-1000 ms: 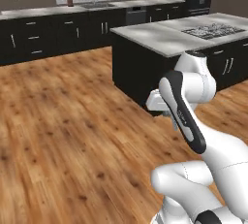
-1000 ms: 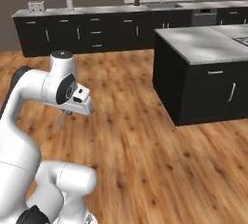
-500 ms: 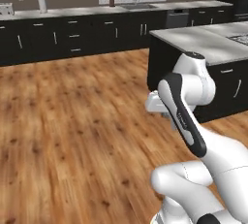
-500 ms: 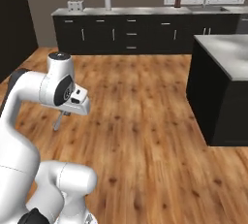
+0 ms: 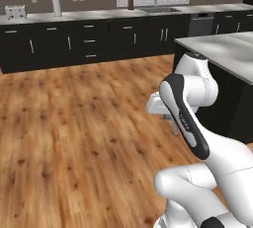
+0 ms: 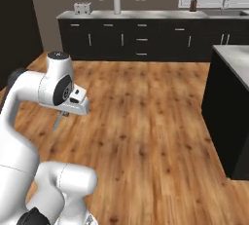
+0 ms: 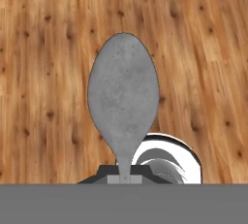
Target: Organize the utensils by type. Pick up the wooden spoons from the counter and place them in the open cabinet. Then pick up the metallic utensils from the counter and place them in the open drawer.
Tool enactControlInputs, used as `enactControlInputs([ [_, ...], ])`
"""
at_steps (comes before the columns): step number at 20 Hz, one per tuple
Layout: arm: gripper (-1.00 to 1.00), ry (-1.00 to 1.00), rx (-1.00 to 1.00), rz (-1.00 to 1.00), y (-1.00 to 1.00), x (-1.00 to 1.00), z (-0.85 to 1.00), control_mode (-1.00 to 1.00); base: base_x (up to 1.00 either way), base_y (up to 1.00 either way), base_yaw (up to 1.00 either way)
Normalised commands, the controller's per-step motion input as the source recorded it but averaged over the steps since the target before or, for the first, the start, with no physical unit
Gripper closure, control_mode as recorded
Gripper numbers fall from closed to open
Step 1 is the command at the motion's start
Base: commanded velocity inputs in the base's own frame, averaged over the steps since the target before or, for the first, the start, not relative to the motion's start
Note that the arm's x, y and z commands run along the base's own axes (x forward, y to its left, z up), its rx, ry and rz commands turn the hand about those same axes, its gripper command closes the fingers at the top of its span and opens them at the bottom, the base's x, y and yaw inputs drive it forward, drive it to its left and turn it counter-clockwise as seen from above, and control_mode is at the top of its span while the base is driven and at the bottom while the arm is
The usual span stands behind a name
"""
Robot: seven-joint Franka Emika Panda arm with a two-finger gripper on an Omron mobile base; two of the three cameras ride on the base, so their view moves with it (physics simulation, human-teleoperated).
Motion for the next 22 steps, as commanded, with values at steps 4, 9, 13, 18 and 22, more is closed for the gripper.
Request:
enactControlInputs([
  [4,1.0,0.0,0.0,0.0,0.0,0.0,0.0,1.0,1.0,0.19,0.0],
  [9,1.0,0.0,0.0,0.0,0.0,0.0,0.0,1.0,1.0,0.32,-0.07],
  [13,1.0,0.0,0.0,0.0,0.0,0.0,0.0,1.0,1.0,0.39,-0.19],
  [18,1.0,0.0,0.0,0.0,0.0,0.0,0.0,1.0,1.0,0.45,-0.27],
  [22,1.0,0.0,0.0,0.0,0.0,0.0,0.0,1.0,1.0,0.48,-0.33],
])
